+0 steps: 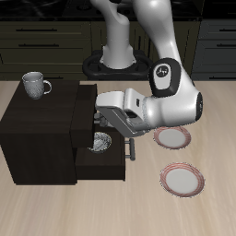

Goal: Open the top drawer

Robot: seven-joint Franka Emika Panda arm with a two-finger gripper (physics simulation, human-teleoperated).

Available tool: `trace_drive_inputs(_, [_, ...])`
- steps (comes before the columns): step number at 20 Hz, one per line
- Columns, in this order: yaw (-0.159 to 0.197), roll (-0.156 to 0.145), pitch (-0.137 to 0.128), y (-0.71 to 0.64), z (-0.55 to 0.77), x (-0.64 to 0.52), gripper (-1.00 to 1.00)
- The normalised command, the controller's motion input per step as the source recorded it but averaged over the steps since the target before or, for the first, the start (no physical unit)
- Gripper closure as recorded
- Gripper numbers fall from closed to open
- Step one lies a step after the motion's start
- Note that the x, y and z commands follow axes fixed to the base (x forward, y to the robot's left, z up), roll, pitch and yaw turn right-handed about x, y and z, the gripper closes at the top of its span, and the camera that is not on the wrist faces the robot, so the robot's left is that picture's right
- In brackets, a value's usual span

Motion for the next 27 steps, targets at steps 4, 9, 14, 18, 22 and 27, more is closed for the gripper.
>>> trace_drive_inputs(4, [-0.009,0.072,-0.022,0.47,0.04,0.10,1.00])
trace_drive_inputs(9, [-0.021,0.090,0.000,0.58,0.00,-0.05,1.00])
trace_drive_inputs(14, [-0.015,0.069,-0.017,0.37,0.05,0.00,1.00])
trace_drive_inputs(18, [-0.001,0.076,-0.011,0.51,-0.01,-0.01,1.00])
trace_drive_inputs(22, [0.021,0.107,-0.023,0.62,-0.07,0.04,1.00])
trace_drive_inputs(27, [0.005,0.105,-0.015,0.54,-0.06,-0.13,1.00])
